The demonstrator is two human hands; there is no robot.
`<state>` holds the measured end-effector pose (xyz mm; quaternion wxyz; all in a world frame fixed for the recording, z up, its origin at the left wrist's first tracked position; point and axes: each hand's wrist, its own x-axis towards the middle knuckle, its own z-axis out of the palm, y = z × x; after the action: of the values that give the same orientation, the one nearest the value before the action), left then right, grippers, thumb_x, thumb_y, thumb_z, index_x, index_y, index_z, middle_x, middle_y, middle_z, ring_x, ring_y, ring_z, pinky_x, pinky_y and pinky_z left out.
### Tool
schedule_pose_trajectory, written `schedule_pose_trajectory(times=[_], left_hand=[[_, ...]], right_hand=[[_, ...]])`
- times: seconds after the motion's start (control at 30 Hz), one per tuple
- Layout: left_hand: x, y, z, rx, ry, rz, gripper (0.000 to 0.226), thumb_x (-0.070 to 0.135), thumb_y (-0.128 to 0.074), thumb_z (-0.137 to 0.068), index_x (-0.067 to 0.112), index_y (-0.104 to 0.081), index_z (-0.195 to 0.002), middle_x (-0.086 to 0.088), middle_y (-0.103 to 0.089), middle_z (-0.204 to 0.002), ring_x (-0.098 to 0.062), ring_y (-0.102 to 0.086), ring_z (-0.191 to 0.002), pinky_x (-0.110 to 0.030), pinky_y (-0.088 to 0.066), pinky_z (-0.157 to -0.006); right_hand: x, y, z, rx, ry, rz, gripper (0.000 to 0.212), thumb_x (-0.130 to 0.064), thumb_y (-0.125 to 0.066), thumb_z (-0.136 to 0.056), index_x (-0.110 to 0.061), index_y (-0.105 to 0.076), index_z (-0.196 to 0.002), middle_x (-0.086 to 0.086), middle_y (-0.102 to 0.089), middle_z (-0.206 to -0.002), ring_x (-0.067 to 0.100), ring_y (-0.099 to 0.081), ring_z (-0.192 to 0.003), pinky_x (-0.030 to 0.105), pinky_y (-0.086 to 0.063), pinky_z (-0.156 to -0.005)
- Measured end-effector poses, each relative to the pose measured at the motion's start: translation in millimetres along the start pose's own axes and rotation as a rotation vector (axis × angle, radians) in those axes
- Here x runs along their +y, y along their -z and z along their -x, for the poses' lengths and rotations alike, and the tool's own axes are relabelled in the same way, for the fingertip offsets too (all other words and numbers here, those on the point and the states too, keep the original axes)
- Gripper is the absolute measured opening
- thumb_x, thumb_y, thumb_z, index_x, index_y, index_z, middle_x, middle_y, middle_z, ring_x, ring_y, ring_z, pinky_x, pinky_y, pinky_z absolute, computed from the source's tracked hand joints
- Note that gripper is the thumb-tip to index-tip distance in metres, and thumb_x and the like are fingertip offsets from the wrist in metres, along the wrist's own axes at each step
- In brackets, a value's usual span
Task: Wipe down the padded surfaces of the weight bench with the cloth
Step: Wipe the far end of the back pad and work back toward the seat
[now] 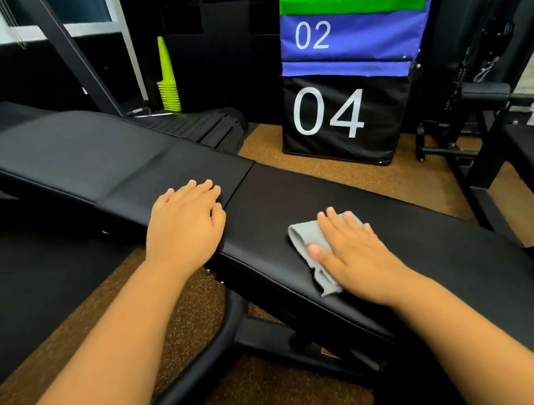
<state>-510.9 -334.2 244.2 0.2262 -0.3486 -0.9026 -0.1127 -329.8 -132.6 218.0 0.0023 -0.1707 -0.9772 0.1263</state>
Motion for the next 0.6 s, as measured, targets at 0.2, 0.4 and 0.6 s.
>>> schedule_pose_trajectory(times=[0.2,0.4,0.6], left_hand=[[3,-8,37,0.209,-0.001,0.218,0.04,0.026,-0.037,-0.096,0.015,-0.069,-0.117,0.001,-0.067,-0.123,-0.021,-0.056,-0.124,-0.038,-0.034,-0.104],[-13,-7,82,0.288,0.033,0.534,0.041,0.028,-0.036,-0.102,0.011,-0.059,-0.131,0.003,-0.056,-0.136,-0.01,-0.041,-0.136,-0.029,-0.027,-0.115],[-12,0,91,0.508,0.395,0.771,0.03,0.026,-0.039,-0.1,0.018,-0.057,-0.123,0.014,-0.052,-0.116,-0.001,-0.049,-0.113,-0.016,-0.037,-0.095]], right_hand=[[-24,-4,-34,0.08,-0.071,0.063,0.077,-0.061,-0.013,-0.095,-0.015,-0.006,-0.155,0.009,-0.003,-0.163,0.031,0.0,-0.149,0.052,-0.007,-0.119],[-77,-10,0,0.074,0.248,0.191,0.096,-0.076,-0.004,-0.081,-0.015,0.003,-0.155,0.009,0.004,-0.163,0.032,0.006,-0.149,0.048,-0.005,-0.121],[-136,-28,-46,0.285,0.368,0.222,0.081,-0.054,-0.046,-0.092,-0.004,-0.024,-0.15,0.023,-0.028,-0.154,0.046,-0.025,-0.141,0.055,-0.026,-0.114]])
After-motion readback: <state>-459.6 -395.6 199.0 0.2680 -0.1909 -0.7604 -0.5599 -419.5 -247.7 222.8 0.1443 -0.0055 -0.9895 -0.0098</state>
